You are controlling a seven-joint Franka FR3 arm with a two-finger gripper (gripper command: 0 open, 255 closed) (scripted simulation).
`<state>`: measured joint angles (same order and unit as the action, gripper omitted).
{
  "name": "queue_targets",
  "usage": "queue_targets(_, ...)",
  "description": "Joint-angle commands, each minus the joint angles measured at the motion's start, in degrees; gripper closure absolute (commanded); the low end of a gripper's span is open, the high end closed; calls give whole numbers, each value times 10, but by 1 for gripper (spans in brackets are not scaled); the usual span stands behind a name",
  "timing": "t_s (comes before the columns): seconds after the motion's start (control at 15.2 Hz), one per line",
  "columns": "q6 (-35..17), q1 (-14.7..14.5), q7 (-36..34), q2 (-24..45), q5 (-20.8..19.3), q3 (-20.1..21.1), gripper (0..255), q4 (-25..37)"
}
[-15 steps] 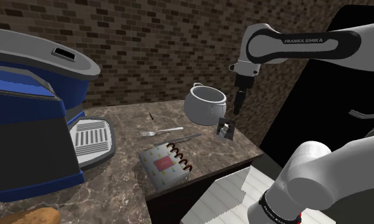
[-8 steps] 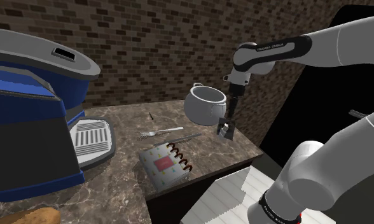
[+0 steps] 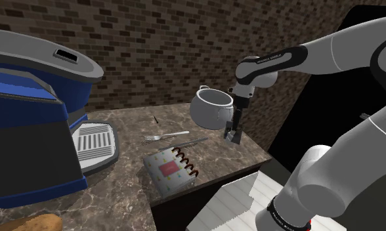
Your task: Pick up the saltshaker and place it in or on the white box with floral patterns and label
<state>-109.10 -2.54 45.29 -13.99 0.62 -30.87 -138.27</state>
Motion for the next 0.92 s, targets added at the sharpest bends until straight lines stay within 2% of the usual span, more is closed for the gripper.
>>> queue_targets(0.0,-13,-1,1,3,2,0,0,-11)
queue_targets(0.46,-13,-1,1,3,2,0,0,-11)
queue_targets(0.53,-13,-1,1,3,2,0,255,-11)
queue_targets(0.86,-13,-1,1,3,2,0,255,-10)
